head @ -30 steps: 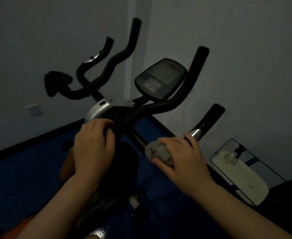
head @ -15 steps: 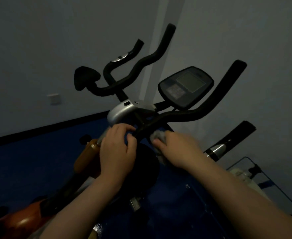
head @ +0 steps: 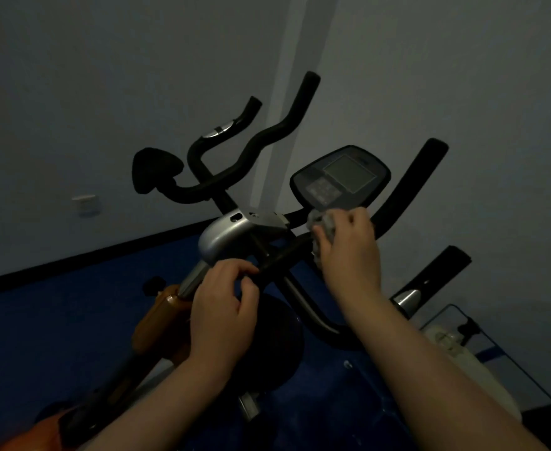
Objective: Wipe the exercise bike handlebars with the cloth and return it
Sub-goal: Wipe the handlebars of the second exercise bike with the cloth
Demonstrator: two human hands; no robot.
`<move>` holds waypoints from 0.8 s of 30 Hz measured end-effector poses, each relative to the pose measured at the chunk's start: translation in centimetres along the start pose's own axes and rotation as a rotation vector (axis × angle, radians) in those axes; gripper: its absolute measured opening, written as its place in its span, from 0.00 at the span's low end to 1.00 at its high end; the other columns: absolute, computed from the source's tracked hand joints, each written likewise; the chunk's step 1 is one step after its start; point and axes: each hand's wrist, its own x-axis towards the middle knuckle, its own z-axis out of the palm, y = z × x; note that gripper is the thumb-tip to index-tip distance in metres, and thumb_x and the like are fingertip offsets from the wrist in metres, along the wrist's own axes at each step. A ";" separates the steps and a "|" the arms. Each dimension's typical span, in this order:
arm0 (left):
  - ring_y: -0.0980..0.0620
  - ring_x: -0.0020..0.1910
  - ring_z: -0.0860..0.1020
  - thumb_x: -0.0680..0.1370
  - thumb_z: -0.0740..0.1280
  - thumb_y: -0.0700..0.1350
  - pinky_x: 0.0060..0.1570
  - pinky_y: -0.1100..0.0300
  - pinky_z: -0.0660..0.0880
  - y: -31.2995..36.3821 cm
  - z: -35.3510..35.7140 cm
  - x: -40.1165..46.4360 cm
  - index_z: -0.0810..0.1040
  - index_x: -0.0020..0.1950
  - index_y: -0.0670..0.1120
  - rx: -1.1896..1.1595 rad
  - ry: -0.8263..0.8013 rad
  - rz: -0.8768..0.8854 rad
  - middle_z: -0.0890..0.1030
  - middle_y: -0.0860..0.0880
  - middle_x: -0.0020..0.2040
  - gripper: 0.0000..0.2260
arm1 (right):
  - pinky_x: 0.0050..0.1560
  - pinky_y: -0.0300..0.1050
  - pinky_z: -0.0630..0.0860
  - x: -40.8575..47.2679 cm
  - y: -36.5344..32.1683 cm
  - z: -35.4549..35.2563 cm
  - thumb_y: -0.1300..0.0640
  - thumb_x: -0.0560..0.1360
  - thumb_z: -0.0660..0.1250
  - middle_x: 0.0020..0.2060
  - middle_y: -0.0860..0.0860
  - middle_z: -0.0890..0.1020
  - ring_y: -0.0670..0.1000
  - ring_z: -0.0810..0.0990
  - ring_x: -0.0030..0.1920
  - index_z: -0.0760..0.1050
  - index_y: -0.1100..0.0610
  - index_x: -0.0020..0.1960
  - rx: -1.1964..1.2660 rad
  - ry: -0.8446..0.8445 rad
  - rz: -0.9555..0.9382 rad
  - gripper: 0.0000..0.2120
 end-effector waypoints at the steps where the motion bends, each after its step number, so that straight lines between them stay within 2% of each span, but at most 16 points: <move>1: 0.61 0.46 0.74 0.75 0.58 0.45 0.44 0.62 0.72 0.0 0.0 0.0 0.75 0.48 0.52 -0.009 -0.001 0.003 0.75 0.60 0.45 0.07 | 0.42 0.38 0.69 -0.9 -0.5 0.7 0.55 0.77 0.65 0.51 0.51 0.68 0.50 0.73 0.49 0.74 0.57 0.58 0.019 -0.010 -0.035 0.12; 3: 0.60 0.45 0.74 0.75 0.58 0.45 0.44 0.60 0.73 0.0 0.0 0.0 0.75 0.48 0.52 -0.026 0.007 0.003 0.75 0.60 0.44 0.07 | 0.40 0.29 0.65 -1.8 -0.4 1.1 0.56 0.76 0.66 0.50 0.48 0.67 0.46 0.72 0.44 0.76 0.55 0.58 0.091 -0.125 -0.152 0.11; 5: 0.60 0.44 0.75 0.75 0.58 0.45 0.44 0.57 0.73 -0.1 -0.1 0.0 0.76 0.47 0.52 -0.041 0.005 -0.003 0.75 0.60 0.44 0.07 | 0.39 0.26 0.64 -0.3 0.4 -0.4 0.55 0.75 0.67 0.49 0.47 0.67 0.39 0.71 0.42 0.77 0.54 0.56 0.112 -0.212 -0.200 0.10; 7: 0.60 0.44 0.75 0.75 0.58 0.46 0.44 0.58 0.73 -0.2 -0.1 0.0 0.75 0.47 0.53 -0.047 0.002 -0.003 0.76 0.59 0.44 0.07 | 0.37 0.26 0.65 1.7 1.3 -1.9 0.56 0.76 0.66 0.47 0.48 0.67 0.38 0.73 0.42 0.77 0.56 0.54 0.116 -0.087 -0.084 0.08; 9: 0.60 0.45 0.75 0.75 0.58 0.46 0.45 0.60 0.72 -0.1 0.0 -0.1 0.75 0.47 0.54 -0.040 0.010 -0.001 0.76 0.60 0.45 0.07 | 0.39 0.33 0.66 1.3 1.0 -1.7 0.55 0.77 0.65 0.47 0.48 0.67 0.46 0.75 0.44 0.77 0.57 0.55 0.032 0.036 0.051 0.09; 10: 0.60 0.46 0.75 0.75 0.58 0.46 0.45 0.62 0.72 -0.2 0.0 -0.1 0.75 0.47 0.54 -0.038 0.014 -0.007 0.76 0.60 0.45 0.07 | 0.39 0.34 0.65 0.1 0.3 -0.9 0.55 0.77 0.65 0.48 0.47 0.66 0.48 0.74 0.44 0.77 0.56 0.55 0.018 0.018 0.050 0.09; 13: 0.62 0.47 0.74 0.76 0.62 0.44 0.44 0.72 0.69 -0.4 0.0 0.0 0.74 0.48 0.54 -0.050 0.037 -0.033 0.75 0.59 0.46 0.05 | 0.42 0.27 0.66 -3.1 -2.0 1.3 0.54 0.76 0.66 0.49 0.46 0.68 0.44 0.72 0.46 0.77 0.53 0.57 0.188 -0.291 -0.135 0.10; 14: 0.63 0.47 0.75 0.76 0.63 0.43 0.44 0.74 0.68 -0.4 0.1 -0.1 0.73 0.48 0.54 -0.065 0.042 -0.055 0.76 0.58 0.46 0.06 | 0.44 0.28 0.68 -2.7 -1.9 1.1 0.54 0.75 0.67 0.49 0.46 0.70 0.44 0.73 0.47 0.77 0.52 0.57 0.220 -0.378 -0.174 0.11; 15: 0.62 0.45 0.75 0.75 0.63 0.44 0.42 0.74 0.69 -0.4 0.1 -0.1 0.73 0.48 0.54 -0.085 0.048 -0.089 0.76 0.58 0.45 0.05 | 0.45 0.31 0.69 -1.7 -1.5 0.7 0.54 0.74 0.68 0.49 0.47 0.71 0.46 0.74 0.48 0.78 0.52 0.56 0.213 -0.396 -0.181 0.11; 18: 0.58 0.39 0.76 0.75 0.65 0.45 0.36 0.71 0.72 -0.4 0.3 -0.3 0.74 0.46 0.55 -0.144 0.056 -0.176 0.78 0.56 0.43 0.04 | 0.41 0.32 0.66 0.2 -0.4 -0.5 0.54 0.75 0.67 0.47 0.47 0.70 0.48 0.74 0.45 0.79 0.53 0.55 0.112 -0.125 -0.044 0.10; 19: 0.58 0.39 0.77 0.75 0.65 0.46 0.36 0.71 0.72 -0.4 0.3 -0.3 0.74 0.46 0.56 -0.156 0.055 -0.190 0.78 0.56 0.43 0.04 | 0.41 0.34 0.67 -0.5 -0.7 -0.3 0.54 0.75 0.67 0.48 0.48 0.70 0.48 0.74 0.45 0.78 0.53 0.56 0.086 -0.105 -0.033 0.10; 20: 0.58 0.39 0.77 0.75 0.65 0.46 0.36 0.71 0.72 -0.4 0.3 -0.3 0.74 0.46 0.56 -0.162 0.054 -0.196 0.78 0.56 0.42 0.04 | 0.42 0.36 0.68 -1.5 -1.3 0.2 0.55 0.75 0.67 0.49 0.48 0.69 0.48 0.73 0.44 0.77 0.53 0.56 0.078 -0.162 -0.085 0.10; 23: 0.57 0.39 0.76 0.75 0.65 0.45 0.37 0.69 0.73 -0.4 0.3 -0.2 0.73 0.45 0.56 -0.166 0.043 -0.187 0.78 0.55 0.42 0.05 | 0.44 0.39 0.73 -2.8 -2.7 0.9 0.55 0.74 0.69 0.47 0.46 0.70 0.46 0.74 0.44 0.78 0.51 0.55 0.150 -0.470 -0.318 0.10; 24: 0.56 0.38 0.76 0.75 0.66 0.45 0.36 0.68 0.73 -0.4 0.2 -0.3 0.73 0.45 0.56 -0.158 0.042 -0.185 0.77 0.55 0.41 0.05 | 0.45 0.41 0.73 -1.7 -2.7 0.6 0.54 0.73 0.70 0.46 0.46 0.71 0.46 0.74 0.44 0.79 0.50 0.54 0.148 -0.500 -0.344 0.10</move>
